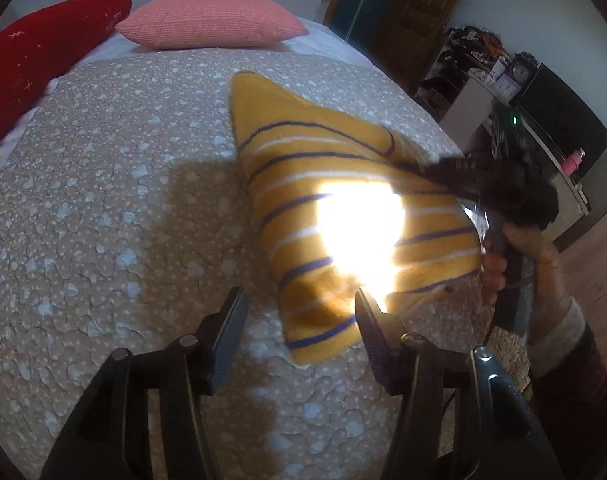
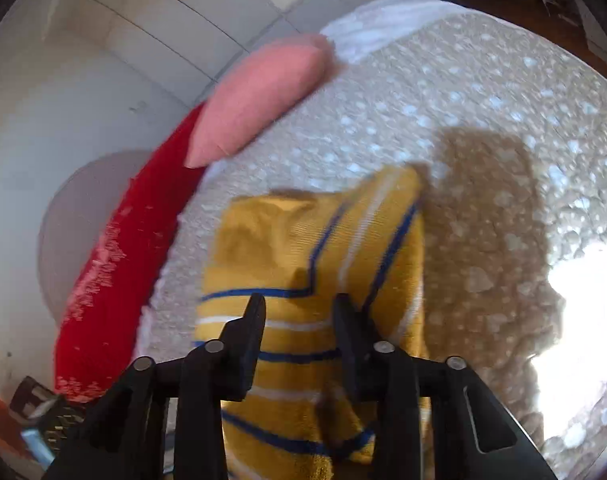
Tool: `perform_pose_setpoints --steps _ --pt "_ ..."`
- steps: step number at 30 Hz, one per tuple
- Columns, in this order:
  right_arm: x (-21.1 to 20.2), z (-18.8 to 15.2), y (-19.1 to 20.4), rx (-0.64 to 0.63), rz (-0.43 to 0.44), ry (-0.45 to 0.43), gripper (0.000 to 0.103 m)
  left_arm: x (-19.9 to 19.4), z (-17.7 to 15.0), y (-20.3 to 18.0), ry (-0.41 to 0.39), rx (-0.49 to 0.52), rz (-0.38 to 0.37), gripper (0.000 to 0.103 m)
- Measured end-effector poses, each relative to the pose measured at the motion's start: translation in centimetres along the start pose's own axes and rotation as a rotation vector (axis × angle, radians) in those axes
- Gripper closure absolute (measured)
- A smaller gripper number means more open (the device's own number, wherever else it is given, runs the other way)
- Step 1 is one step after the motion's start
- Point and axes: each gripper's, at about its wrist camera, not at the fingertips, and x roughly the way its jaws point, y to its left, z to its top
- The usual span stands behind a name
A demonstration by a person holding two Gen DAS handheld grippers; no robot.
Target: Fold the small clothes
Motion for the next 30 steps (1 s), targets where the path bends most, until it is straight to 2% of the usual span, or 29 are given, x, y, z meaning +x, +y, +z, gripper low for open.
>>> perform_pose_setpoints --steps 1,2,3,4,5,6,8,10,12,15,17,18,20,21,23,25,26,27,28,29,30 --pt "0.1 -0.3 -0.9 -0.018 -0.08 -0.003 0.103 -0.4 0.3 0.8 -0.021 -0.021 -0.003 0.034" --pt "-0.5 -0.8 -1.4 -0.023 -0.103 -0.032 0.103 -0.7 0.6 1.7 -0.042 -0.048 -0.008 0.024" --pt "-1.3 -1.2 -1.8 -0.015 -0.147 -0.046 0.103 -0.7 1.1 2.6 -0.058 -0.076 -0.011 0.019" --pt "-1.9 -1.5 -2.1 -0.009 -0.223 -0.051 0.103 -0.5 1.7 3.3 -0.062 -0.094 -0.013 0.019" --pt "-2.4 -1.7 -2.5 -0.005 -0.29 -0.054 0.084 -0.1 2.3 3.6 -0.062 -0.104 -0.019 0.019" --pt "-3.1 -2.0 -2.9 0.004 -0.311 -0.06 0.064 0.4 2.8 3.7 -0.059 -0.102 -0.033 0.018" --pt "-4.2 -2.3 -3.8 0.032 -0.148 -0.072 0.058 2.3 4.2 3.2 -0.041 -0.094 -0.072 0.016" --pt "-4.8 -2.3 -4.5 0.087 -0.05 -0.081 0.053 4.9 5.2 2.7 -0.001 -0.117 -0.142 0.016" --pt "-4.7 -2.0 -5.0 0.112 0.0 -0.091 0.041 8.0 5.4 1.8 0.058 -0.144 -0.225 0.014" --pt "-4.4 -1.8 -6.3 0.197 0.038 -0.137 0.041 10.8 4.8 1.3 0.137 -0.191 -0.277 0.013" --pt "-5.5 -2.3 -7.1 0.282 0.051 -0.229 0.039 11.3 4.9 1.4 0.117 -0.204 -0.287 0.012" --pt "-6.1 -2.7 -7.5 0.309 0.09 -0.269 0.034 11.2 4.9 1.3 0.11 -0.203 -0.299 0.012" --pt "-6.5 -3.1 -7.6 0.329 0.154 -0.283 0.024 10.7 4.8 1.5 0.109 -0.203 -0.315 0.012" --pt "-6.2 -3.1 -7.4 0.325 0.18 -0.26 0.023 10.9 4.8 1.6 0.112 -0.207 -0.316 0.011" --pt "-4.8 -2.9 -6.4 0.284 0.207 -0.177 0.022 11.5 5.0 2.0 0.108 -0.224 -0.317 0.01" --pt "-1.7 -2.6 -4.8 0.209 0.203 -0.03 0.022 12.5 5.5 0.8 0.114 -0.198 -0.307 0.011" --pt "-0.6 -2.6 -4.2 0.173 0.172 0.009 0.033 12.4 5.5 0.2 0.114 -0.175 -0.298 0.02" --pt "0.0 -2.7 -3.3 0.147 0.162 0.009 0.052 12.0 5.7 -0.1 0.107 -0.152 -0.275 0.029" --pt "0.6 -2.8 -2.9 0.175 0.217 0.027 0.054 11.3 6.1 -0.3 0.096 -0.135 -0.265 0.034" --pt "0.7 -2.8 -2.4 0.205 0.238 0.02 0.055 10.3 6.6 -0.2 0.08 -0.125 -0.259 0.044" --pt "0.6 -2.8 -1.5 0.195 0.239 0.0 0.055 9.3 7.3 0.1 0.067 -0.119 -0.256 0.048"
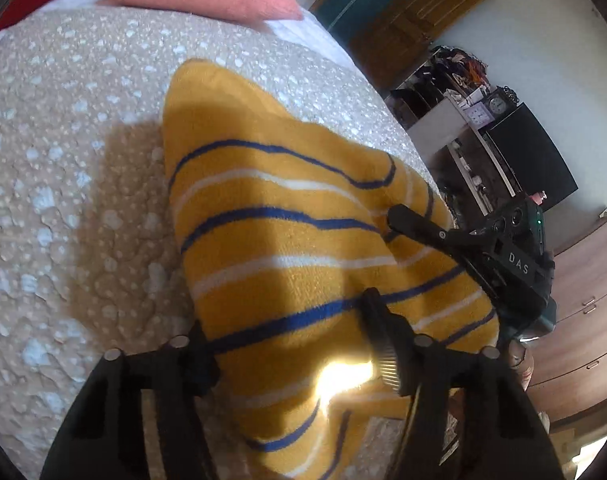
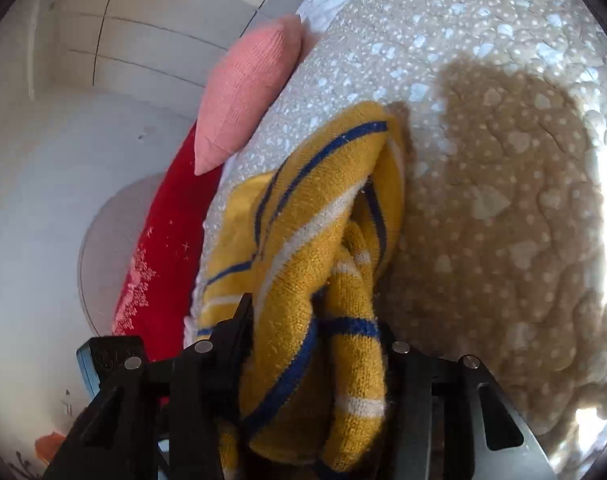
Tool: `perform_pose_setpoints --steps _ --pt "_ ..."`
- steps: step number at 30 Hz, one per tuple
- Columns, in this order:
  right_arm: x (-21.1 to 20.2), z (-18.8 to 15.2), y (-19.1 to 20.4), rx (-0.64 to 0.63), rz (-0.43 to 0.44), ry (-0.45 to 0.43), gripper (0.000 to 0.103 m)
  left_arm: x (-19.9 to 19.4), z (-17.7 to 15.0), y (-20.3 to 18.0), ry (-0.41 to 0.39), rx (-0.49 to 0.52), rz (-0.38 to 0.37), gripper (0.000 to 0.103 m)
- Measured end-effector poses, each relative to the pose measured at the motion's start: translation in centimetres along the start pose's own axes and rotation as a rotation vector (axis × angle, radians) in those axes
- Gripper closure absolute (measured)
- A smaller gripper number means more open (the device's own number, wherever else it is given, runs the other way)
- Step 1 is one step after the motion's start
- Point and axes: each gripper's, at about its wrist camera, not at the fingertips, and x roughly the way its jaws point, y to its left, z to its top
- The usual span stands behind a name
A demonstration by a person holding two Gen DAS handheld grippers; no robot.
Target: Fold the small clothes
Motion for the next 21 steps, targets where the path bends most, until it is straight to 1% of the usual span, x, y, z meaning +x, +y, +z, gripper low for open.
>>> perform_pose_setpoints --steps 2,4,5,6,7,8,9,10,11,12,14,15,17,18,19,20,21 --pt "0.2 -0.2 2.9 -0.098 0.019 -0.012 0.057 -2.1 1.3 0.0 -0.034 0.019 0.021 0.048" --pt "0.5 -0.5 5.7 -0.186 0.032 -0.017 0.057 -4.0 2.5 -0.3 -0.082 0.058 0.078 0.048" --pt "0.7 -0.6 6.6 -0.22 0.035 -0.027 0.058 -4.7 2.9 -0.4 -0.102 0.076 0.111 0.048" --pt "0.8 -0.8 7.1 -0.239 0.038 -0.036 0.057 -5.0 3.1 -0.4 -0.11 0.086 0.143 0.045" --pt "1.0 -1.1 7.1 -0.246 0.04 -0.04 0.058 -5.0 3.1 -0.1 -0.103 0.085 0.168 0.043" --pt "1.4 -1.4 6.8 -0.248 0.026 -0.041 0.058 -4.5 2.8 0.3 -0.087 0.077 0.191 0.04" --pt "2.2 -1.6 6.1 -0.244 -0.011 -0.035 0.058 -3.6 2.2 0.9 -0.059 0.069 0.219 0.038" --pt "3.0 -1.9 5.1 -0.235 -0.073 -0.021 0.058 -2.6 1.7 1.4 -0.03 0.063 0.257 0.038" --pt "4.2 -1.9 4.4 -0.228 -0.145 -0.005 0.055 -1.3 0.8 2.1 0.004 0.058 0.312 0.036" --pt "4.5 -2.2 3.5 -0.225 -0.188 0.0 0.049 -0.5 -0.1 2.7 0.017 0.054 0.323 0.03" --pt "3.3 -2.5 2.3 -0.184 -0.138 -0.025 0.048 -0.5 -1.5 4.0 0.001 0.011 0.27 0.027" --pt "2.8 -2.6 2.5 -0.176 -0.163 -0.03 0.046 -1.0 -2.0 4.4 -0.008 -0.012 0.255 0.027" --pt "1.3 -2.9 4.2 -0.239 -0.25 -0.065 0.043 -2.5 -2.8 4.5 -0.044 -0.03 0.257 0.027" --pt "0.5 -3.2 5.5 -0.291 -0.295 -0.095 0.046 -3.5 -3.2 4.2 -0.073 -0.021 0.28 0.027" --pt "-0.3 -3.7 6.9 -0.34 -0.311 -0.119 0.049 -4.4 -3.6 3.6 -0.102 -0.004 0.308 0.027" --pt "-0.9 -3.8 8.3 -0.377 -0.294 -0.129 0.054 -5.3 -4.1 2.8 -0.138 0.017 0.342 0.027" --pt "-1.4 -4.3 9.6 -0.41 -0.255 -0.132 0.062 -6.3 -4.7 1.9 -0.177 0.04 0.371 0.027"
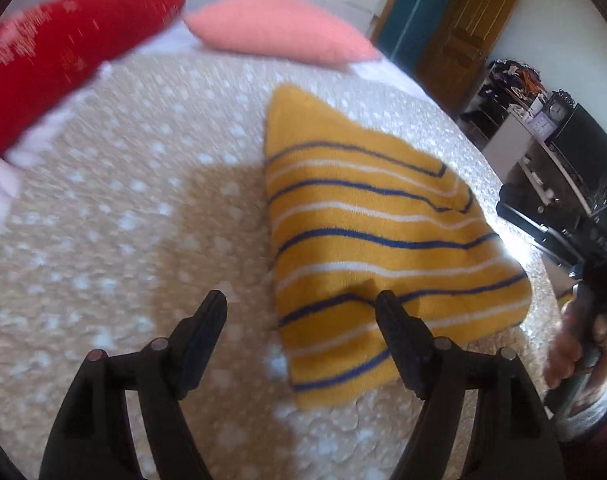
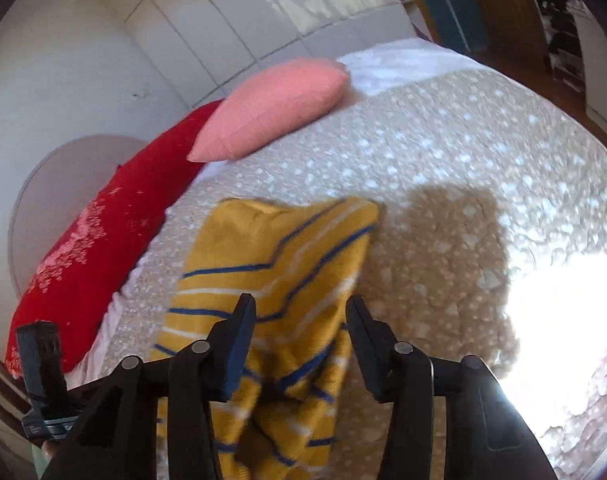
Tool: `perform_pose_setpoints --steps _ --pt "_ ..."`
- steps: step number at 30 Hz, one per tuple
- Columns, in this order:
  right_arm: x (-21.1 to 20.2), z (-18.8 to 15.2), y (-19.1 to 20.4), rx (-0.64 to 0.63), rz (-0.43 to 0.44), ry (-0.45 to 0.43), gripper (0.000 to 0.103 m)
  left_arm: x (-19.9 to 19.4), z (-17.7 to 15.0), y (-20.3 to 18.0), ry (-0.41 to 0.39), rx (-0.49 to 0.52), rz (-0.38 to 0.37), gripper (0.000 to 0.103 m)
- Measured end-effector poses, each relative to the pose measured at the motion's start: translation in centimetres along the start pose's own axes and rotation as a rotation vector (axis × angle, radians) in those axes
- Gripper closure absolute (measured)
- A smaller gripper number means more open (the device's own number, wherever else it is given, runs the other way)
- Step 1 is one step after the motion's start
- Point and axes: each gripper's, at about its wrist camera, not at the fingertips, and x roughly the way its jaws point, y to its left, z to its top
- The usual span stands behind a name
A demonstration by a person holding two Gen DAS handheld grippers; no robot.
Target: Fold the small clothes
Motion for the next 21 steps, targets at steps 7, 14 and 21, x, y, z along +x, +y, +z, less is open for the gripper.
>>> perform_pose_setpoints --steps 7,14,21 --pt "1.9 -3.5 3.8 -0.045 0.058 0.111 0.069 -11.1 -3.8 -0.1 -0.348 0.076 0.236 0.005" --pt "-1.4 -9.0 1.1 0.074 0.035 0.041 0.065 -19.1 -6.8 -1.6 -0.641 0.093 0.437 0.0" --pt "-6.1 -11.6 2.9 0.069 -0.05 -0.061 0.035 -17.3 -9.1 -3.2 -0.507 0.071 0.398 0.0"
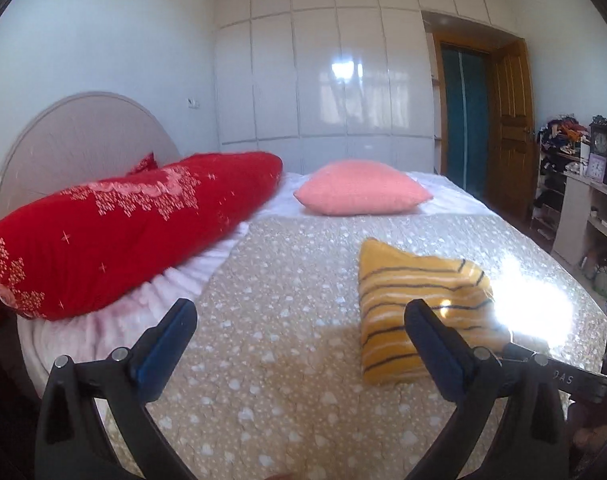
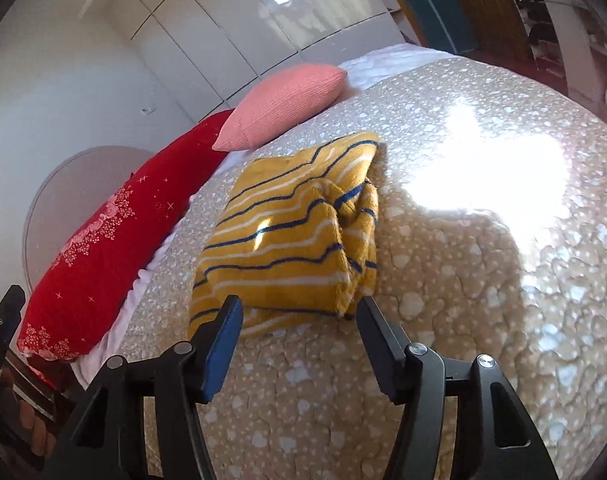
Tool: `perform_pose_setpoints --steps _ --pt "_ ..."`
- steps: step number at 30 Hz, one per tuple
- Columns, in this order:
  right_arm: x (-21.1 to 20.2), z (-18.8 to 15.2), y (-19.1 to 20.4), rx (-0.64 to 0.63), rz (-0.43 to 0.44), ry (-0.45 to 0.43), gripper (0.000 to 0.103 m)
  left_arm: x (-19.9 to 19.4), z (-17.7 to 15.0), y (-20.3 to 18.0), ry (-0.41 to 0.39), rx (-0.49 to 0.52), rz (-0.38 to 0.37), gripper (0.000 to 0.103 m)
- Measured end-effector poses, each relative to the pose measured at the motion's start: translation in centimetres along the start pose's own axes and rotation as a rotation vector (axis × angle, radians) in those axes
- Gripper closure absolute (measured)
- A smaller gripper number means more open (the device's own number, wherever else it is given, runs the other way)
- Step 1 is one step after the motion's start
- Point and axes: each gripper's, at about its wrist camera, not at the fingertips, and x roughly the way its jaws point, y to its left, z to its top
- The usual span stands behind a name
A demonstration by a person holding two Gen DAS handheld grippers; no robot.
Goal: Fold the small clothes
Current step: 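Release the folded sweater with the right gripper and withdraw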
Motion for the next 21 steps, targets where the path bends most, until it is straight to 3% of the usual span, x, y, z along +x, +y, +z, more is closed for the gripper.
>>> perform_pose_setpoints --steps 4,8,14,21 --pt "-1.2 -1.6 0.6 -0.042 -0.115 0.011 0.032 1.9 -3.2 -2.0 0.183 0.042 -0.03 0.0" --pt "-2.1 -3.2 1.3 -0.104 -0.174 0.038 0.027 2.2 -6.0 -3.2 0.29 0.057 -0.085 0.0" --pt "-3.8 -4.9 2.4 -0.153 -0.218 0.056 0.025 -0.1 -6.7 -3.2 0.284 0.055 -0.105 0.0" --pt "-7.7 -4.7 5.2 -0.25 -0.19 0.001 0.023 -2.2 -5.2 -2.2 0.26 0.031 -0.097 0.0"
